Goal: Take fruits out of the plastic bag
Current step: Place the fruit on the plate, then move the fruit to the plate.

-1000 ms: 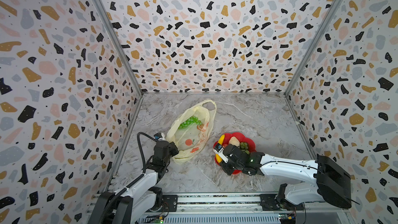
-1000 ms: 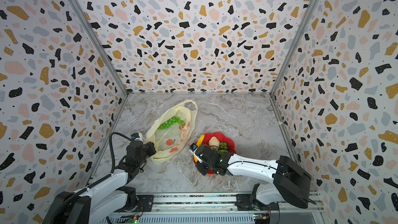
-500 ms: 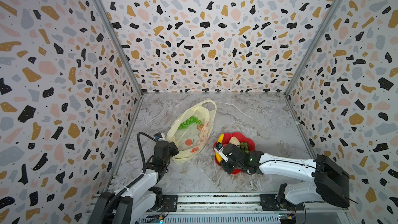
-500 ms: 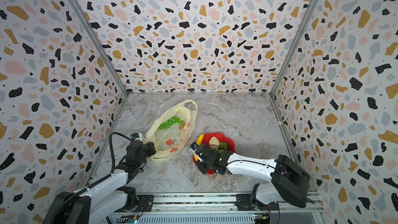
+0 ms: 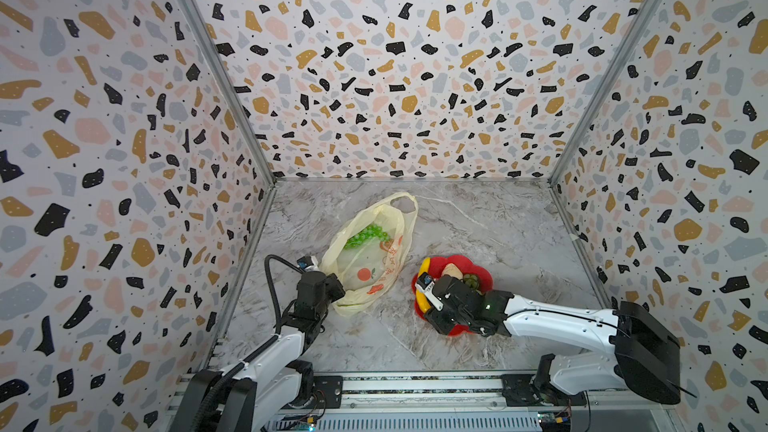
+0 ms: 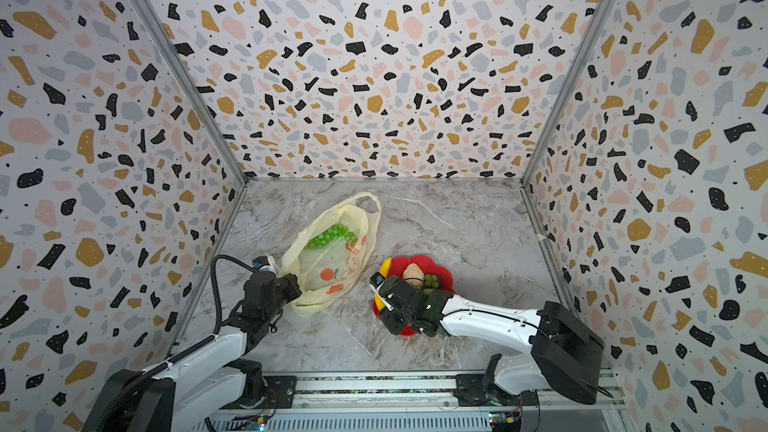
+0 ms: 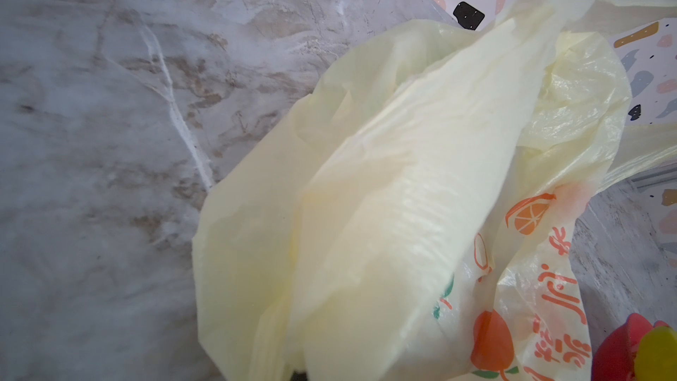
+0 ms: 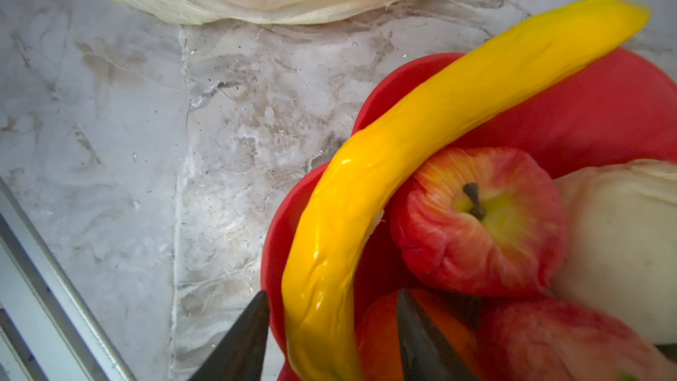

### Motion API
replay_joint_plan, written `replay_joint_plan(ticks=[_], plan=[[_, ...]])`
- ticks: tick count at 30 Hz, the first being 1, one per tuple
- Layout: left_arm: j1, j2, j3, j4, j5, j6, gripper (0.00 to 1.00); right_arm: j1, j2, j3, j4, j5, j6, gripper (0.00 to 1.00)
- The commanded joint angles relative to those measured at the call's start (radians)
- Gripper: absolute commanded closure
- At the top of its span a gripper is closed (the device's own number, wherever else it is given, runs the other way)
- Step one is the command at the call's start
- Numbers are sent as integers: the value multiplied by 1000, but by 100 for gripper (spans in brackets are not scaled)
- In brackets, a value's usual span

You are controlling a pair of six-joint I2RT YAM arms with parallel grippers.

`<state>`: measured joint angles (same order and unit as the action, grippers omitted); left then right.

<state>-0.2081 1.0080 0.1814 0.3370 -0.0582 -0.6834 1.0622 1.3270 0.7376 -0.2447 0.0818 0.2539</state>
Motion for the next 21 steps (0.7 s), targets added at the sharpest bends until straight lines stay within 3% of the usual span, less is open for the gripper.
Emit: replay_joint_plan(ticks=[1, 10, 21], plan=[[-4, -11, 27, 10, -9, 16, 100, -3, -30, 53, -22, 26, 28, 43], [-3, -11, 27, 11, -9, 18, 100, -3, 67, 109, 9, 75, 92, 44], [-3, -11, 29, 10, -6, 17, 100, 5, 86, 104, -16, 99, 89, 60]])
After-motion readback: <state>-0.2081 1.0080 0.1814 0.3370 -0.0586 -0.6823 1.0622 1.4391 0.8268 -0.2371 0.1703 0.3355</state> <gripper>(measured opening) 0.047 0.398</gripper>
